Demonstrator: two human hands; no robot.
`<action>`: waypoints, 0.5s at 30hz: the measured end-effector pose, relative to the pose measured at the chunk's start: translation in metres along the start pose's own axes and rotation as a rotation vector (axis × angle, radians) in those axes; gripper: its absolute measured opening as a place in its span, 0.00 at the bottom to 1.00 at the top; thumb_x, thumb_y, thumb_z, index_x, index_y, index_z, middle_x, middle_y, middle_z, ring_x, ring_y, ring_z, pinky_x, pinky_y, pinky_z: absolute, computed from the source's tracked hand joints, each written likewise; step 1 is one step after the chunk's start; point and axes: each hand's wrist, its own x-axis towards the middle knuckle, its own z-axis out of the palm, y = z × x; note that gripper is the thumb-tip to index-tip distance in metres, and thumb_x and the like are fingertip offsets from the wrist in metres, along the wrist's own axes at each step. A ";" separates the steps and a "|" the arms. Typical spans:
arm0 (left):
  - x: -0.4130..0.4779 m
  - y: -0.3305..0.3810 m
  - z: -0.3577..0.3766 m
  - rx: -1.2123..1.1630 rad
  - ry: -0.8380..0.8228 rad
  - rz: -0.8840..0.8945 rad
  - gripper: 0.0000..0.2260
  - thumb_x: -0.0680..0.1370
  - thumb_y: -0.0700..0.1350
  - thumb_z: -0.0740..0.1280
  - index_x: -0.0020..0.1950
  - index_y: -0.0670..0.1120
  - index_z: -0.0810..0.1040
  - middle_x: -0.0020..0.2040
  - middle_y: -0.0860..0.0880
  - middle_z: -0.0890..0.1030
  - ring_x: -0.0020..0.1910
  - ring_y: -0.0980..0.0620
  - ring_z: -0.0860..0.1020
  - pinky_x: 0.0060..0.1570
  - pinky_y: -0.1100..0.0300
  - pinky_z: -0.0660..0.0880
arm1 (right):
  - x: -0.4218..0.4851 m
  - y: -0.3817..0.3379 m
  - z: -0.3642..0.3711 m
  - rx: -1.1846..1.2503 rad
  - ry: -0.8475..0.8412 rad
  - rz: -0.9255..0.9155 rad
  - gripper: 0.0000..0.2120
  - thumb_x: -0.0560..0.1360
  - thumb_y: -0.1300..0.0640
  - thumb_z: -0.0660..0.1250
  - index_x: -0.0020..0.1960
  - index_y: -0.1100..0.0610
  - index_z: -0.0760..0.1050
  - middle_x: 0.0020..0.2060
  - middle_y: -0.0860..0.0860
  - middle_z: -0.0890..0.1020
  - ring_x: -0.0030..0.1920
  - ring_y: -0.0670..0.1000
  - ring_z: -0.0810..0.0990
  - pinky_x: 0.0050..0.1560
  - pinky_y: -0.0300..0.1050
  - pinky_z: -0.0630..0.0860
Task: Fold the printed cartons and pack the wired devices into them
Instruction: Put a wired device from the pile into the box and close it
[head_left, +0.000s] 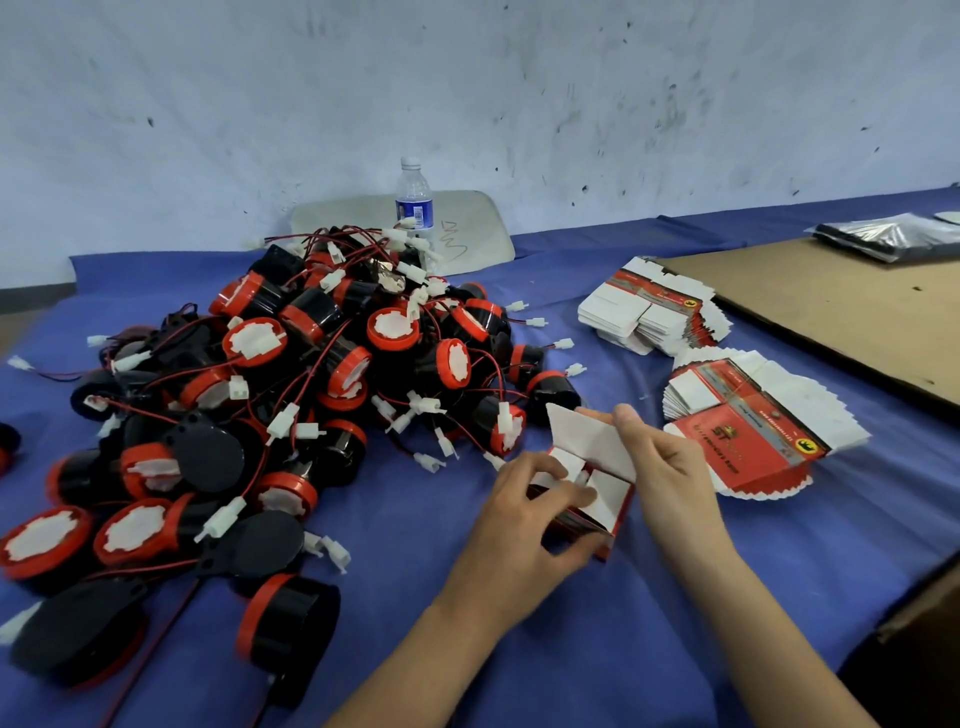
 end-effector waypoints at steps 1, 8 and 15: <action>0.000 0.000 0.000 -0.001 0.002 0.005 0.14 0.72 0.49 0.73 0.57 0.49 0.81 0.60 0.53 0.70 0.61 0.56 0.70 0.60 0.65 0.70 | -0.002 0.001 0.000 -0.021 -0.003 -0.033 0.13 0.80 0.55 0.61 0.49 0.55 0.84 0.41 0.52 0.86 0.41 0.45 0.82 0.41 0.33 0.76; 0.002 -0.001 0.002 -0.004 0.019 0.035 0.11 0.74 0.49 0.71 0.55 0.49 0.81 0.57 0.53 0.71 0.58 0.54 0.72 0.57 0.59 0.73 | -0.013 0.018 -0.012 -0.482 -0.014 -0.255 0.13 0.75 0.62 0.70 0.55 0.48 0.82 0.39 0.40 0.84 0.35 0.37 0.80 0.38 0.29 0.73; -0.001 0.000 0.001 -0.222 0.265 -0.113 0.08 0.69 0.37 0.76 0.39 0.44 0.78 0.48 0.53 0.72 0.46 0.62 0.76 0.47 0.74 0.71 | -0.030 0.039 -0.013 -0.493 -0.039 -0.398 0.14 0.73 0.61 0.69 0.57 0.50 0.79 0.51 0.36 0.82 0.56 0.37 0.79 0.67 0.36 0.67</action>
